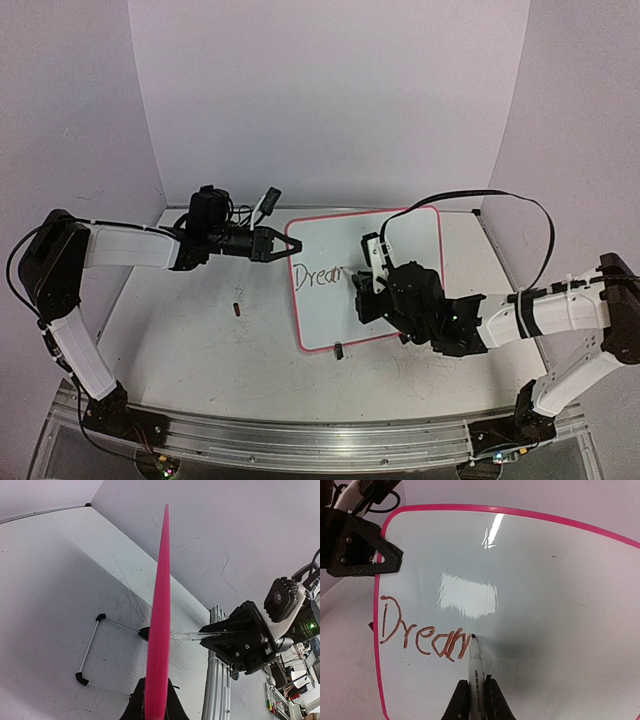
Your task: Write a sentence on the whiteboard
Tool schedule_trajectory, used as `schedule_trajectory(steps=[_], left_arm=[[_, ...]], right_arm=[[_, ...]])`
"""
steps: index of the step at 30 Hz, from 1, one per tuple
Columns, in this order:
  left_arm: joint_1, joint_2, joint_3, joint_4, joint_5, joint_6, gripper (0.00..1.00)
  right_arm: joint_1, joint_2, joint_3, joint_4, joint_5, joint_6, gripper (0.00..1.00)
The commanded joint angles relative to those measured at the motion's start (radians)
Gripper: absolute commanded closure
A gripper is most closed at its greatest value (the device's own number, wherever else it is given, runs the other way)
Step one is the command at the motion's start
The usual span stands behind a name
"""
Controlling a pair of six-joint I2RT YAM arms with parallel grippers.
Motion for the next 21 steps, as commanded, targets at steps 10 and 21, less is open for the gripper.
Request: schedule_trajectory(steps=[10, 21], left_arm=[[0.003, -0.019, 0.005, -0.034, -0.045, 0.02, 1.0], [0.003, -0.017, 0.005, -0.035, -0.042, 0.018, 1.0]], right_arm=[[0.008, -0.028, -0.029, -0.067, 0.001, 0.048, 1.0], [0.02, -0.027, -0.041, -0.077, 0.001, 0.075, 1.0]])
